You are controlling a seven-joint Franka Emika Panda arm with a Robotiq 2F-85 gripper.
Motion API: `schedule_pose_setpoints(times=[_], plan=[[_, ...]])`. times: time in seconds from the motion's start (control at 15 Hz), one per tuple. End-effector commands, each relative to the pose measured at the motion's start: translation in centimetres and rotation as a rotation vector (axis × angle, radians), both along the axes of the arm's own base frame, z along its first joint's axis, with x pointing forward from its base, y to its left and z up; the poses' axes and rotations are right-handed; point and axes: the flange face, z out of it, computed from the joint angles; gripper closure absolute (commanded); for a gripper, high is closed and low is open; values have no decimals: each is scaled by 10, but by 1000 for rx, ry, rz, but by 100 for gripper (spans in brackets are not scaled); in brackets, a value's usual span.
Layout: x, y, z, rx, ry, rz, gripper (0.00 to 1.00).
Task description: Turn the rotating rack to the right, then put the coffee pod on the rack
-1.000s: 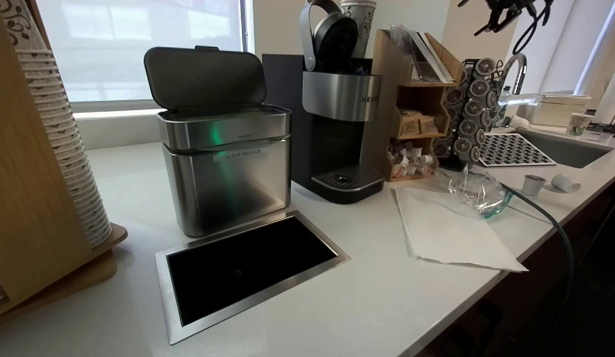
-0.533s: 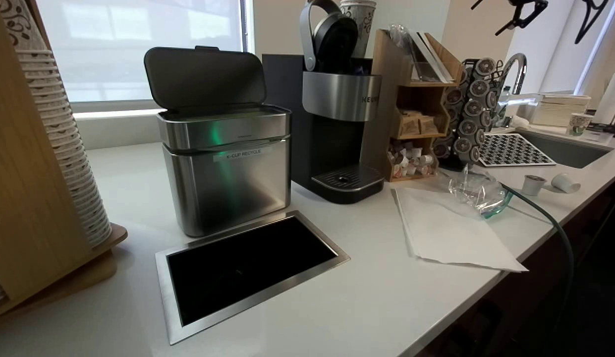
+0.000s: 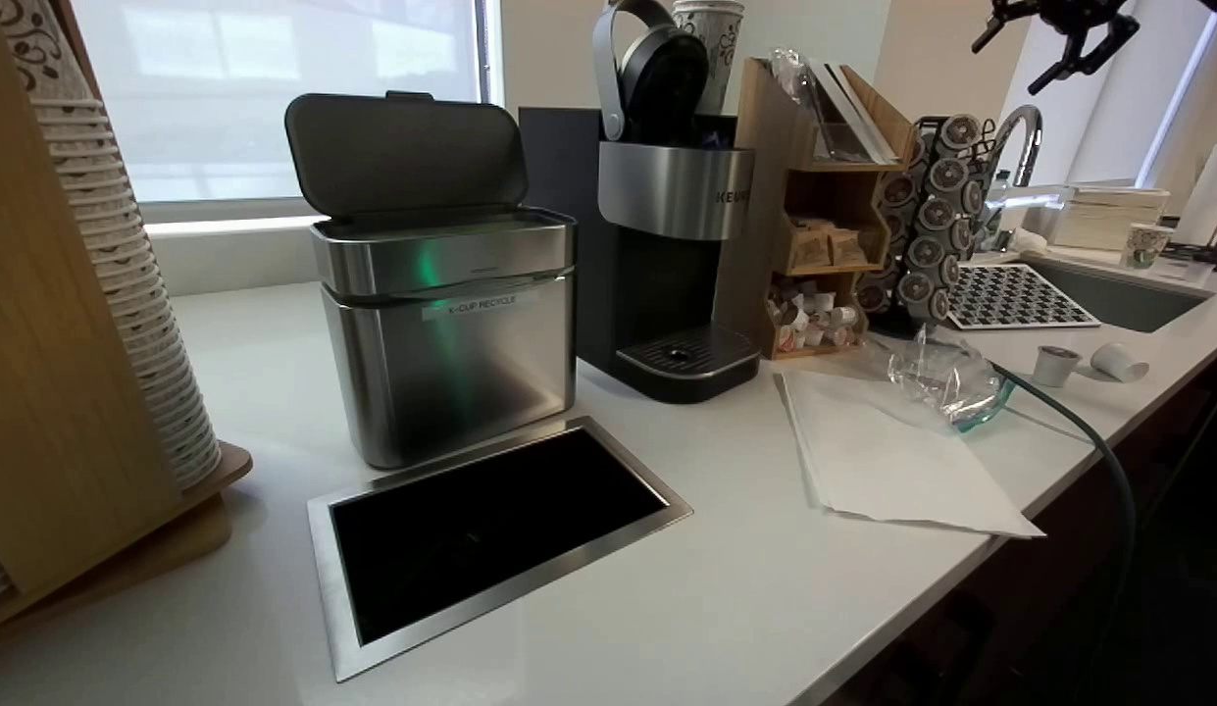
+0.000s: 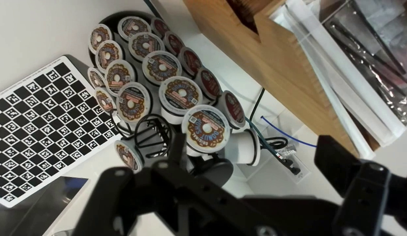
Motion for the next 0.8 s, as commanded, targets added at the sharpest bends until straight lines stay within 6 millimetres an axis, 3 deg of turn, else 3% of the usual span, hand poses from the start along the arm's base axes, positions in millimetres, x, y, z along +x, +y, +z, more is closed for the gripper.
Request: schedule_pose_setpoints(times=[0.0,0.47,0.73], plan=[[-11,2,-16,-38,22,78,0],[0,-11,-34,-62,19,109,0],[-16,-12,-40,-49,106,142,0]])
